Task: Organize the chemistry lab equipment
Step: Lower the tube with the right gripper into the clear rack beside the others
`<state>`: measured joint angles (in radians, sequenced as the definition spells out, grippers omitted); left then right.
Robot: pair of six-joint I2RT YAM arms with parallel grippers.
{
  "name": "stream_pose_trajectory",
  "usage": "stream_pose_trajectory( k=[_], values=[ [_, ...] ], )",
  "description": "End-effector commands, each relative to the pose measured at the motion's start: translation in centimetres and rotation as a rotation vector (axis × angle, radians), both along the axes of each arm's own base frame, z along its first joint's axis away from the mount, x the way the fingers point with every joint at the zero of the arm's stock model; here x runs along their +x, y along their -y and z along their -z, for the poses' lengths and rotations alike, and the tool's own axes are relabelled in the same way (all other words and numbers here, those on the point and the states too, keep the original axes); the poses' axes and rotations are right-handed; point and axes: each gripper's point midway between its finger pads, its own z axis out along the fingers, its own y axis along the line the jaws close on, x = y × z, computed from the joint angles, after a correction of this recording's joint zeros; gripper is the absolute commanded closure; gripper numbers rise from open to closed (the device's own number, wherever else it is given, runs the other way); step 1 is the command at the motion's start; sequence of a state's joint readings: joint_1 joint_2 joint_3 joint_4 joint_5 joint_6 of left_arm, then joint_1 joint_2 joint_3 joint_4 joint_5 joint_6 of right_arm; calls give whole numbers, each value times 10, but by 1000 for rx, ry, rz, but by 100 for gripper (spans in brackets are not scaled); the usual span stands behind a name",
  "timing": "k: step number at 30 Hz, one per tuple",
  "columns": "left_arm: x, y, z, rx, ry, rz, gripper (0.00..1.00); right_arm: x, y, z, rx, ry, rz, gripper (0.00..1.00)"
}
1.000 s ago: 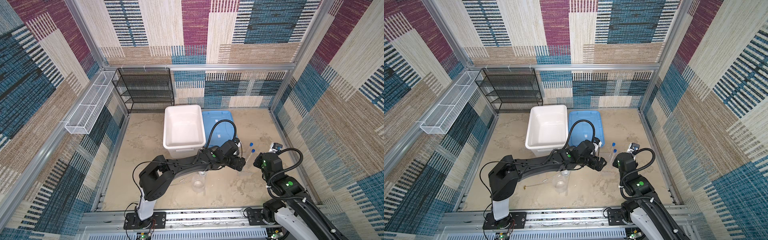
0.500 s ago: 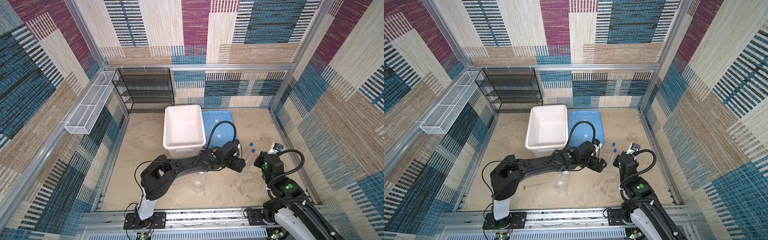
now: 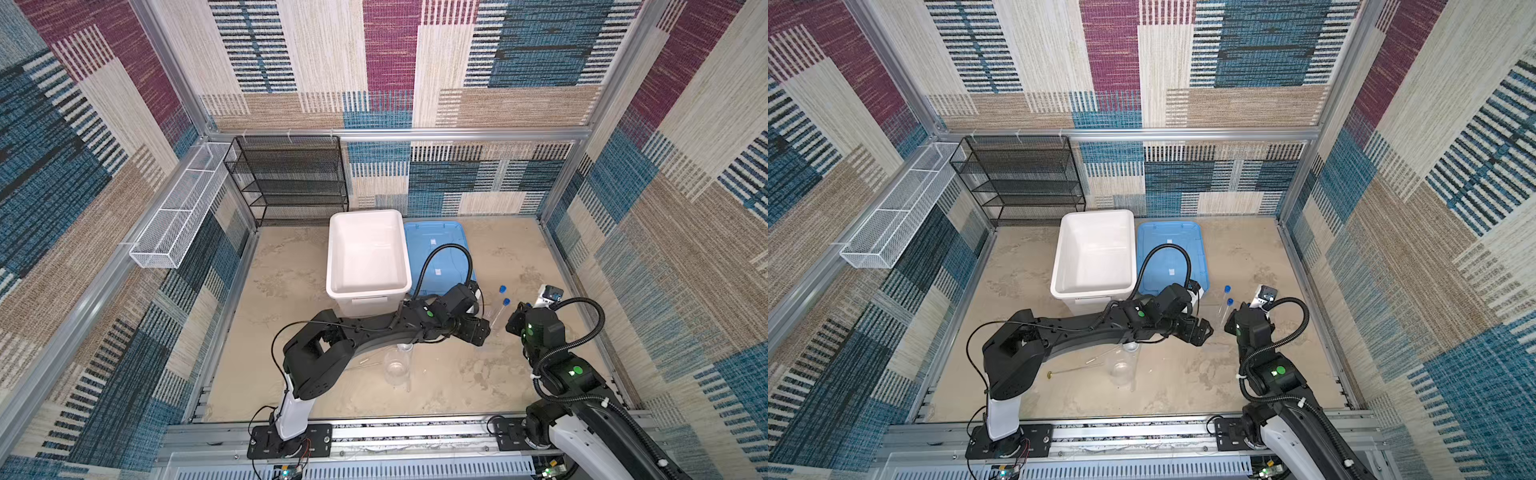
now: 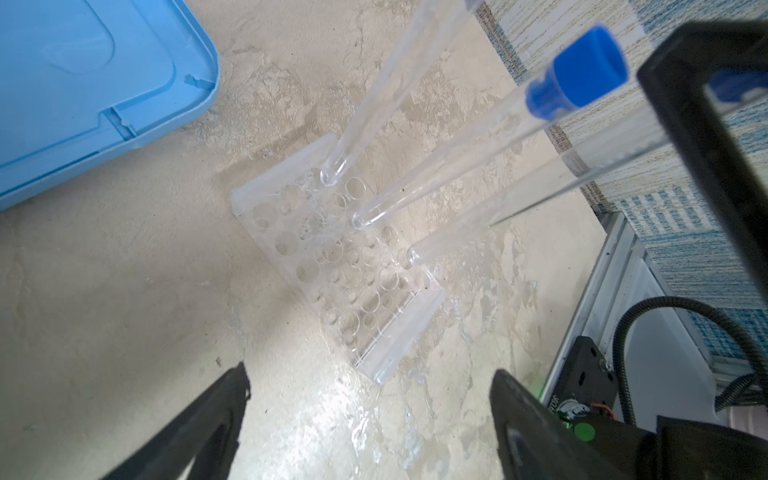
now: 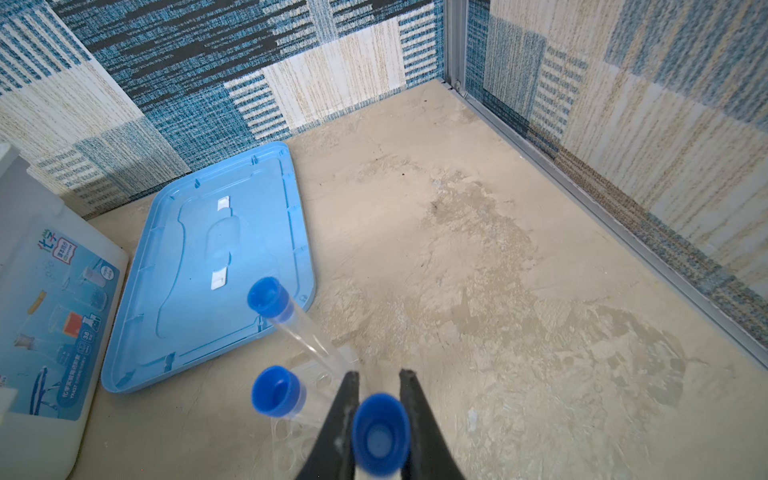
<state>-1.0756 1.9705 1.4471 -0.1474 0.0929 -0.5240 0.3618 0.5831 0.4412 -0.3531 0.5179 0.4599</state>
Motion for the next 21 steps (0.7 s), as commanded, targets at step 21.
stream_pose_trajectory(
  k=[21],
  values=[
    [1, -1, 5, -8, -25, -13, 7, 10, -5, 9, -25, -37, -5, 87]
  ],
)
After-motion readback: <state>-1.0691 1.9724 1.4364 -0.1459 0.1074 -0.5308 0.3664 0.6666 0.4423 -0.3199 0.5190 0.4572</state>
